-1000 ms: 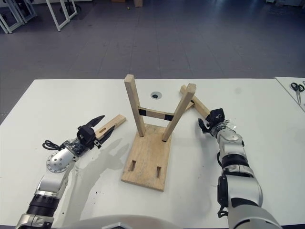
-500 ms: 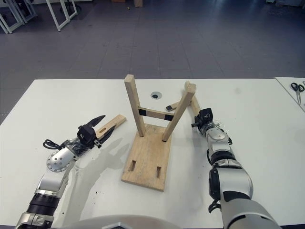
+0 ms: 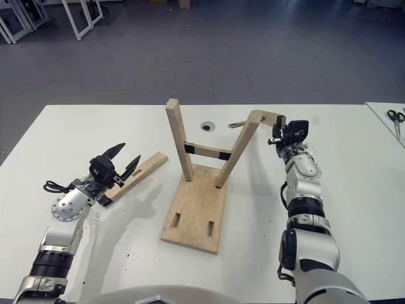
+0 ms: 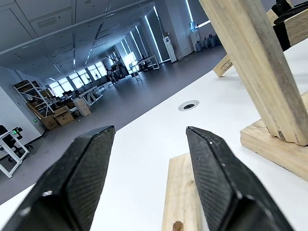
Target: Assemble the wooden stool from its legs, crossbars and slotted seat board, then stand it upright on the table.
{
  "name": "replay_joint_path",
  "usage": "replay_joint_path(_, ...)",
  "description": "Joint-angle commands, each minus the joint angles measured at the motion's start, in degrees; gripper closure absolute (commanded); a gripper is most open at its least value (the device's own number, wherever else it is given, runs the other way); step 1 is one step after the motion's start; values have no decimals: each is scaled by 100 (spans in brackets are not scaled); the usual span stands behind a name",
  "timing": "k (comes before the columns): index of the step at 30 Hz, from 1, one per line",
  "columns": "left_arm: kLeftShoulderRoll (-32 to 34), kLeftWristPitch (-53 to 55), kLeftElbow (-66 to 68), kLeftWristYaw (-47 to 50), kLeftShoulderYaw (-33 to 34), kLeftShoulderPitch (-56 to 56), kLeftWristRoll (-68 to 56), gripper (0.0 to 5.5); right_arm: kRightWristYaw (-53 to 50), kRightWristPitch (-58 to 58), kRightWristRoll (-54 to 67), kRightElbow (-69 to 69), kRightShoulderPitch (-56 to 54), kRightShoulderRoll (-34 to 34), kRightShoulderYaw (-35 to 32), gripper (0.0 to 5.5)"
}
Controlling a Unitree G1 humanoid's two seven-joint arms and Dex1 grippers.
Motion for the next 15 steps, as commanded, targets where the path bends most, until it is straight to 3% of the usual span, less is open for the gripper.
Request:
replay_joint_path(1,-53,59,-108,47,-89,108,67,279,122,658,274,-657,343,63,-60,457)
replay_joint_path(6,-66,42,-140,76,-116,177,75,279,53,966,224,-1545,1276,74,-10,457)
replay_joint_path(15,-82,50,-315,147,-128,404,84,279,-548,1337,62,-4641,4056,662,278,458)
